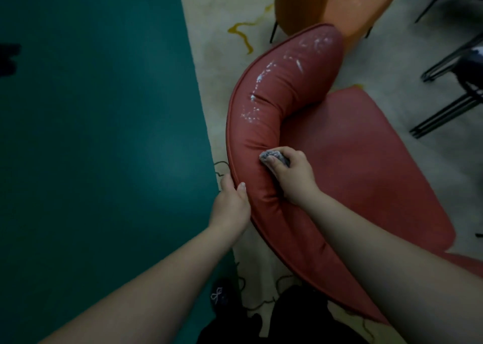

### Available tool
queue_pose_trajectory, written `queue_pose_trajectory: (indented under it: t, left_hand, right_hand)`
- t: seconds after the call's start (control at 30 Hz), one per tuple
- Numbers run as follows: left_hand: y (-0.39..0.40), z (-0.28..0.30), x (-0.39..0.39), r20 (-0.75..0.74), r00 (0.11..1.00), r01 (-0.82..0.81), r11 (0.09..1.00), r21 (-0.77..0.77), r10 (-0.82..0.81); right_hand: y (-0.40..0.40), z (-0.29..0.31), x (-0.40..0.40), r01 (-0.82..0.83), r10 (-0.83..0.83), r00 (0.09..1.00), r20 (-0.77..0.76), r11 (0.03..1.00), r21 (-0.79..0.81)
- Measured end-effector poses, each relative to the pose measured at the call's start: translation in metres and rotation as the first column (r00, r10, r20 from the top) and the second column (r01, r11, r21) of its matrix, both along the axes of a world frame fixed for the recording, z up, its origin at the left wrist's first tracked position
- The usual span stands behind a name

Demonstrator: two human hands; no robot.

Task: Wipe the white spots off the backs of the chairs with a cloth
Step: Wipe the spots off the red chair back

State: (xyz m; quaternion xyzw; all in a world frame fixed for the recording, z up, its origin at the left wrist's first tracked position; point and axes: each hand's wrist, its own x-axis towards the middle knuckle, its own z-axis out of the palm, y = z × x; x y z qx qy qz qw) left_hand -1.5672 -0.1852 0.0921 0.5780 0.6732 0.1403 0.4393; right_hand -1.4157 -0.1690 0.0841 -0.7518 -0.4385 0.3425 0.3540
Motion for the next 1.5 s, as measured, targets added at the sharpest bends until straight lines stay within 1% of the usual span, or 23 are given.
queue_pose_trajectory:
  t: [0.03, 0.1, 0.3, 0.4, 0.47, 0.53, 0.63, 0.67, 0.73, 0.8, 0.87, 0.97, 1.0, 1.03, 1.1, 1.13, 1.17, 1.23, 1.3, 1.37, 1.43, 1.5]
  left_hand:
    - [0.009, 0.004, -0.007, 0.01, 0.999, 0.052, 0.999, -0.004, -0.052]
    - [0.025, 0.009, -0.014, 0.024, 0.994, 0.102, 0.995, -0.004, -0.102]
    - [0.081, 0.009, -0.007, 0.021, 0.994, 0.105, 0.994, -0.043, -0.104]
    - [0.117, 0.007, -0.004, 0.071, 0.992, 0.107, 0.992, -0.068, -0.102]
    - [0.139, 0.008, -0.004, 0.111, 0.982, 0.162, 0.985, -0.064, -0.154]
    - [0.159, 0.01, -0.005, 0.179, 0.964, 0.214, 0.972, -0.093, -0.195]
    - [0.178, 0.012, -0.005, 0.383, 0.901, 0.292, 0.938, -0.189, -0.203]
    - [0.183, 0.01, -0.006, 0.42, 0.882, 0.321, 0.925, -0.205, -0.213]
    - [0.189, 0.005, -0.008, 0.423, 0.869, 0.367, 0.907, -0.205, -0.256]
    - [0.197, 0.0, -0.01, 0.42, 0.859, 0.406, 0.889, -0.214, -0.292]
    - [0.21, -0.003, -0.012, 0.437, 0.843, 0.449, 0.858, -0.251, -0.313]
    - [0.239, -0.002, -0.012, 0.465, 0.806, 0.524, 0.806, -0.275, -0.366]
    - [0.249, 0.0, -0.01, 0.473, 0.803, 0.533, 0.791, -0.3, -0.362]
    - [0.259, 0.001, -0.007, 0.482, 0.807, 0.53, 0.78, -0.333, -0.343]
    - [0.276, 0.001, 0.001, 0.501, 0.8, 0.549, 0.741, -0.387, -0.331]
    - [0.282, 0.001, 0.004, 0.506, 0.785, 0.577, 0.72, -0.386, -0.358]
    - [0.285, 0.001, 0.007, 0.506, 0.77, 0.603, 0.703, -0.378, -0.388]
    - [0.287, 0.0, 0.009, 0.505, 0.758, 0.626, 0.676, -0.387, -0.413]
    - [0.287, -0.003, 0.007, 0.509, 0.751, 0.638, 0.661, -0.395, -0.421]
    - [0.288, -0.003, 0.006, 0.526, 0.734, 0.657, 0.646, -0.39, -0.43]
    - [0.291, -0.002, 0.006, 0.544, 0.715, 0.678, 0.627, -0.383, -0.439]
    - [0.294, -0.002, 0.007, 0.553, 0.7, 0.694, 0.611, -0.38, -0.452]
  right_hand:
    - [0.0, 0.002, -0.002, 0.039, -0.039, 0.999, -0.012, 0.999, -0.002]
    - [-0.001, 0.005, -0.005, 0.097, -0.097, 0.994, -0.044, 0.995, 0.007]
    - [0.019, 0.007, 0.003, 0.195, -0.193, 0.976, -0.102, 0.981, 0.011]
    - [0.041, 0.002, 0.011, 0.219, -0.214, 0.964, -0.16, 0.976, 0.014]
    - [0.055, 0.001, 0.014, 0.246, -0.237, 0.957, -0.168, 0.969, 0.035]
    - [0.071, 0.0, 0.014, 0.246, -0.235, 0.96, -0.15, 0.967, 0.061]
    - [0.102, -0.002, 0.01, 0.273, -0.262, 0.959, -0.104, 0.956, 0.105]
    - [0.115, -0.005, 0.009, 0.297, -0.287, 0.953, -0.097, 0.948, 0.115]
    - [0.134, -0.009, 0.005, 0.313, -0.305, 0.949, -0.078, 0.943, 0.115]
    - [0.137, -0.012, -0.003, 0.255, -0.26, 0.965, 0.033, 0.959, 0.122]
    - [0.122, -0.014, -0.013, 0.19, -0.211, 0.97, 0.123, 0.968, 0.161]
    - [0.095, -0.016, -0.027, 0.11, -0.147, 0.975, 0.167, 0.971, 0.211]
    - [0.096, -0.017, -0.026, 0.121, -0.155, 0.974, 0.163, 0.972, 0.2]
    - [0.105, -0.017, -0.023, 0.171, -0.2, 0.968, 0.153, 0.968, 0.185]
    - [0.134, -0.017, -0.014, 0.356, -0.372, 0.922, 0.104, 0.923, 0.148]
    - [0.149, -0.015, -0.011, 0.439, -0.448, 0.892, 0.067, 0.891, 0.115]
    - [0.159, -0.013, -0.009, 0.478, -0.483, 0.874, 0.044, 0.873, 0.093]
    - [0.157, -0.013, -0.014, 0.438, -0.444, 0.893, 0.081, 0.895, 0.082]
    - [0.13, -0.01, -0.03, 0.331, -0.344, 0.928, 0.144, 0.938, 0.105]
    - [0.103, -0.006, -0.046, 0.245, -0.269, 0.947, 0.175, 0.958, 0.147]
    - [0.102, -0.006, -0.044, 0.251, -0.273, 0.946, 0.176, 0.958, 0.138]
    - [0.126, -0.006, -0.035, 0.347, -0.366, 0.915, 0.168, 0.928, 0.133]
